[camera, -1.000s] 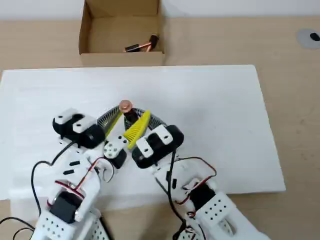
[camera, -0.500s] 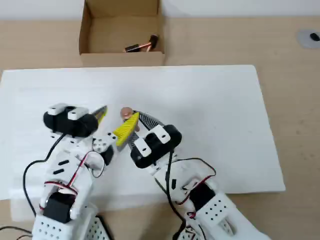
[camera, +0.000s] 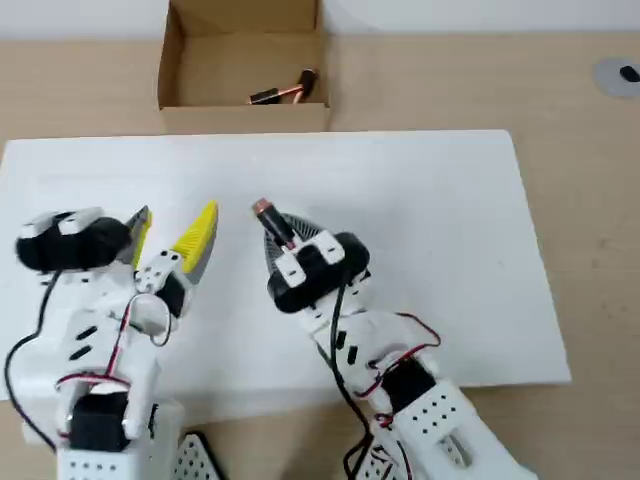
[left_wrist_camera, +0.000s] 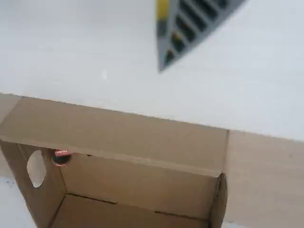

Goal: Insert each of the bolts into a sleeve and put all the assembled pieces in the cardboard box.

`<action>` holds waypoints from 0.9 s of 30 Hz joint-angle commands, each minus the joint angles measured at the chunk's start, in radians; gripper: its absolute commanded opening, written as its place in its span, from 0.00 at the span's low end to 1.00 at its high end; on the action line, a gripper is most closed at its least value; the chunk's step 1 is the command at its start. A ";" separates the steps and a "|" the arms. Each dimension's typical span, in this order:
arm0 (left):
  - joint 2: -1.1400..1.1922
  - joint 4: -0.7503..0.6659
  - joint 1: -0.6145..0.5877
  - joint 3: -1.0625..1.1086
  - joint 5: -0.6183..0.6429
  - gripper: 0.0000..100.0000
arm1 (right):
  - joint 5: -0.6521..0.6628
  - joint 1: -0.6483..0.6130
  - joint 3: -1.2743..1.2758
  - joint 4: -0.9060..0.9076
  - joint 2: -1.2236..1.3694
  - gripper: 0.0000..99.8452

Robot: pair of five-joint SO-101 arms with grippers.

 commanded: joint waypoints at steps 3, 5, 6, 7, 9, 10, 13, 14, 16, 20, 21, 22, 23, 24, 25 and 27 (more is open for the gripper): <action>-0.004 0.129 -0.034 -0.141 0.011 0.30 | 0.008 0.021 -0.153 -0.006 0.081 0.01; -0.004 0.135 -0.104 -0.152 0.012 0.30 | 0.008 0.035 -0.179 -0.034 0.117 0.01; -0.004 0.133 -0.138 -0.149 0.011 0.30 | 0.008 0.041 -0.191 -0.058 0.139 0.01; -0.004 0.133 -0.172 -0.143 0.009 0.30 | 0.008 0.054 -0.208 -0.080 0.163 0.01; -0.004 0.146 -0.242 -0.141 0.008 0.30 | 0.009 0.079 -0.252 -0.104 0.225 0.01; -0.004 0.155 -0.273 -0.143 0.008 0.30 | 0.009 0.090 -0.282 -0.112 0.260 0.01; -0.004 0.170 -0.339 -0.143 0.006 0.31 | 0.009 0.120 -0.397 -0.149 0.389 0.01; -0.004 0.175 -0.353 -0.141 0.006 0.31 | 0.009 0.127 -0.446 -0.163 0.440 0.01; -0.004 0.198 -0.368 -0.135 0.006 0.31 | 0.009 0.145 -0.555 -0.173 0.555 0.01; -0.004 0.265 -0.371 -0.086 0.006 0.30 | 0.008 0.171 -0.794 -0.175 0.803 0.01; -0.004 0.281 -0.371 -0.071 0.006 0.30 | 0.008 0.171 -0.854 -0.175 0.855 0.01; -0.004 0.299 -0.370 -0.051 0.006 0.30 | 0.008 0.173 -0.912 -0.175 0.909 0.01; -0.004 0.310 -0.370 -0.026 0.008 0.30 | 0.009 0.173 -0.970 -0.172 0.958 0.01; -0.004 0.316 -0.368 0.002 0.008 0.30 | 0.009 0.173 -1.023 -0.172 1.007 0.01; -0.004 0.318 -0.368 0.037 0.008 0.30 | 0.012 0.174 -1.076 -0.170 1.058 0.01; -0.004 0.311 -0.368 0.107 0.006 0.30 | 0.037 0.182 -1.168 -0.172 1.155 0.01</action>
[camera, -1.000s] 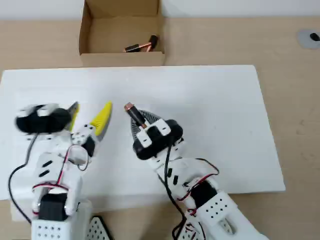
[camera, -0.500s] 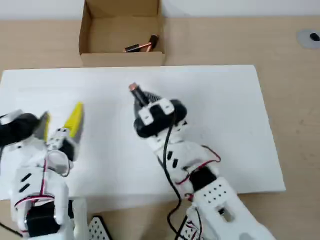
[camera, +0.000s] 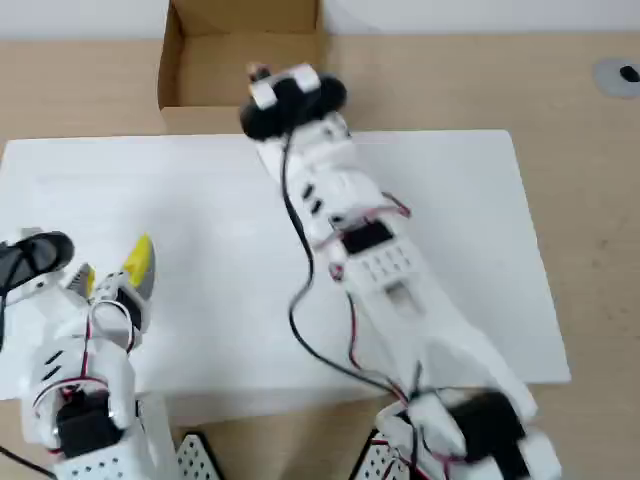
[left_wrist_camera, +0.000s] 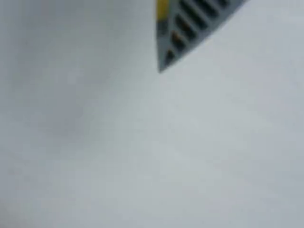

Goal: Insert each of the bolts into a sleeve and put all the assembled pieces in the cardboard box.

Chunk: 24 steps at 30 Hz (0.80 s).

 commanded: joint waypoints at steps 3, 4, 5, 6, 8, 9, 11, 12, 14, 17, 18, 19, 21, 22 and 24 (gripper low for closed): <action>-0.004 0.009 -0.015 0.100 0.002 0.30 | 0.069 0.048 -0.326 -0.037 0.228 0.01; -0.004 0.011 -0.017 0.100 0.002 0.30 | 0.074 0.058 -0.369 -0.037 0.271 0.01; -0.004 0.011 -0.018 0.098 0.000 0.30 | 0.077 0.070 -0.410 -0.035 0.315 0.01; -0.004 0.011 -0.018 0.098 -0.002 0.30 | 0.077 0.085 -0.449 -0.035 0.355 0.01; -0.004 0.011 -0.018 0.098 -0.002 0.30 | 0.077 0.108 -0.522 -0.034 0.433 0.01; -0.002 0.011 -0.018 0.098 -0.002 0.30 | 0.077 0.120 -0.558 -0.034 0.470 0.01; -0.002 0.012 -0.015 0.098 -0.002 0.30 | 0.077 0.137 -0.622 -0.034 0.545 0.01; -0.002 0.018 -0.017 0.098 -0.002 0.30 | 0.077 0.145 -0.654 -0.034 0.584 0.01; -0.002 0.028 -0.012 0.103 -0.003 0.29 | 0.077 0.153 -0.713 -0.034 0.656 0.01; -0.002 0.031 -0.008 0.120 -0.038 0.26 | 0.077 0.154 -0.783 -0.031 0.743 0.01; -0.002 0.026 -0.002 0.135 -0.075 0.25 | 0.077 0.154 -0.805 -0.020 0.768 0.01; -0.002 0.026 0.009 0.158 -0.115 0.24 | 0.077 0.154 -0.829 0.000 0.791 0.01; -0.002 0.031 0.031 0.210 -0.166 0.23 | 0.074 0.156 -0.883 0.041 0.835 0.01; -0.002 0.031 0.035 0.216 -0.180 0.23 | 0.072 0.156 -0.909 0.054 0.854 0.01; -0.002 0.031 0.038 0.209 -0.201 0.22 | 0.072 0.160 -0.960 0.072 0.888 0.01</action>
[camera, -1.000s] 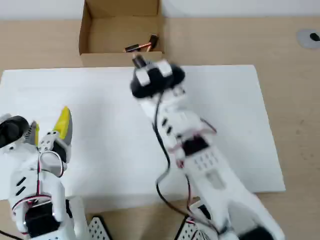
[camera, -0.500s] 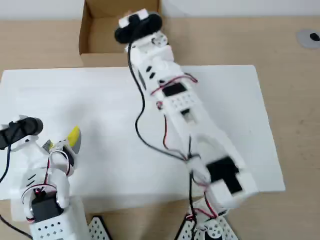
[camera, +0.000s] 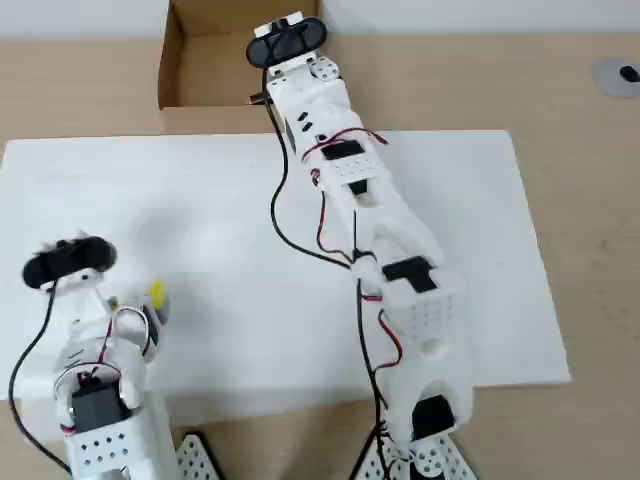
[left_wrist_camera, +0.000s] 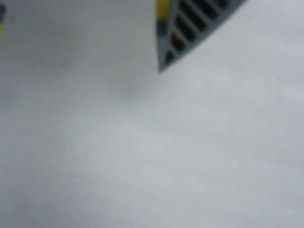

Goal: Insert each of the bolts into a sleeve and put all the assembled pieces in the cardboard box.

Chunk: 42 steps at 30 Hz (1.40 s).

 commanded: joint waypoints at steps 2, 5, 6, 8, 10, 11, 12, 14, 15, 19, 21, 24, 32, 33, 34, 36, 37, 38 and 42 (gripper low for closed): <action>-0.004 0.000 0.025 -0.005 -0.057 0.22 | 0.000 0.027 -0.183 0.041 0.025 0.01; -0.004 0.000 0.031 0.005 -0.089 0.22 | 0.000 0.038 -0.239 0.095 0.064 0.01; -0.004 0.000 0.031 0.005 -0.103 0.22 | -0.002 0.042 -0.252 0.110 0.074 0.01; -0.004 0.003 0.051 0.006 -0.127 0.22 | -0.026 0.047 -0.277 0.138 0.096 0.01; -0.004 0.018 0.072 0.005 -0.140 0.22 | -0.048 0.061 -0.302 0.173 0.113 0.01; -0.004 0.018 0.077 0.003 -0.146 0.22 | -0.058 0.067 -0.312 0.189 0.122 0.01; -0.004 0.015 0.078 0.003 -0.146 0.21 | -0.069 0.070 -0.323 0.204 0.130 0.01; -0.004 0.014 0.080 0.003 -0.146 0.20 | -0.094 0.081 -0.346 0.235 0.139 0.01; -0.004 0.014 0.080 0.003 -0.146 0.20 | -0.107 0.082 -0.358 0.253 0.143 0.01; -0.004 0.014 0.083 0.003 -0.141 0.20 | -0.121 0.082 -0.401 0.305 0.166 0.01; -0.004 0.014 0.083 0.003 -0.141 0.20 | -0.121 0.081 -0.421 0.322 0.180 0.01; -0.004 0.017 0.083 0.003 -0.141 0.20 | -0.121 0.079 -0.456 0.356 0.199 0.01; -0.004 0.020 0.084 0.003 -0.141 0.20 | -0.121 0.077 -0.542 0.431 0.225 0.01; -0.004 0.020 0.084 0.003 -0.141 0.20 | -0.120 0.077 -0.549 0.443 0.226 0.01; -0.004 0.020 0.084 0.003 -0.141 0.20 | -0.120 0.077 -0.553 0.454 0.226 0.01; -0.004 0.020 0.084 0.003 -0.141 0.20 | -0.120 0.076 -0.564 0.468 0.226 0.01; -0.004 0.020 0.084 0.003 -0.141 0.20 | -0.118 0.071 -0.568 0.468 0.226 0.01; -0.004 0.020 0.084 0.003 -0.141 0.20 | -0.117 0.068 -0.572 0.468 0.226 0.01; -0.004 0.020 0.084 0.003 -0.141 0.20 | -0.109 0.056 -0.576 0.471 0.223 0.05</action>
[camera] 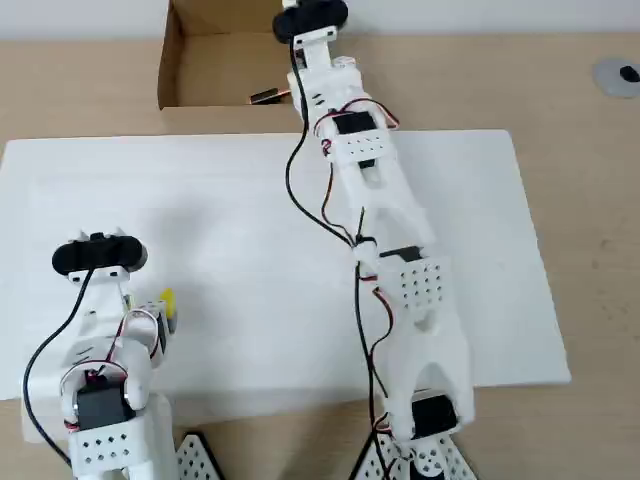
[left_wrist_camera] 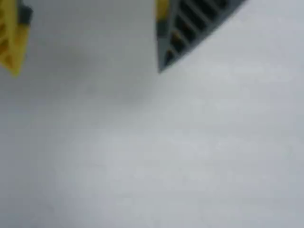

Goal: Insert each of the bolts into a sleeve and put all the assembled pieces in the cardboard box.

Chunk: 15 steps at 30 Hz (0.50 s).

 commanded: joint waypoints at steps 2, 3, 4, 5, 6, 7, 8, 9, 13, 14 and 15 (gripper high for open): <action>-0.002 0.003 0.015 -0.008 -0.003 0.20 | 0.048 -0.031 -0.090 0.018 -0.027 0.09; -0.002 0.003 0.015 -0.008 -0.003 0.20 | 0.061 -0.039 -0.091 0.021 -0.027 0.10; -0.002 0.003 0.015 -0.008 -0.003 0.20 | 0.068 -0.042 -0.091 0.025 -0.027 0.11; -0.002 0.003 0.015 -0.008 -0.003 0.20 | 0.068 -0.050 -0.091 0.026 -0.027 0.13; -0.002 0.003 0.015 -0.008 -0.003 0.20 | 0.066 -0.054 -0.090 0.026 -0.027 0.14; -0.002 0.003 0.015 -0.008 -0.003 0.20 | 0.063 -0.056 -0.090 0.026 -0.027 0.14; -0.002 0.003 0.015 -0.008 -0.003 0.20 | 0.063 -0.056 -0.090 0.026 -0.027 0.14; -0.002 0.003 0.015 -0.008 -0.005 0.20 | 0.063 -0.056 -0.090 0.026 -0.027 0.14; -0.002 0.003 0.015 -0.008 -0.005 0.20 | 0.063 -0.053 -0.090 0.028 -0.028 0.14; -0.002 0.003 0.015 -0.008 -0.005 0.20 | 0.063 -0.053 -0.090 0.028 -0.028 0.14; -0.002 0.003 0.015 -0.008 -0.005 0.20 | 0.063 -0.053 -0.090 0.029 -0.028 0.14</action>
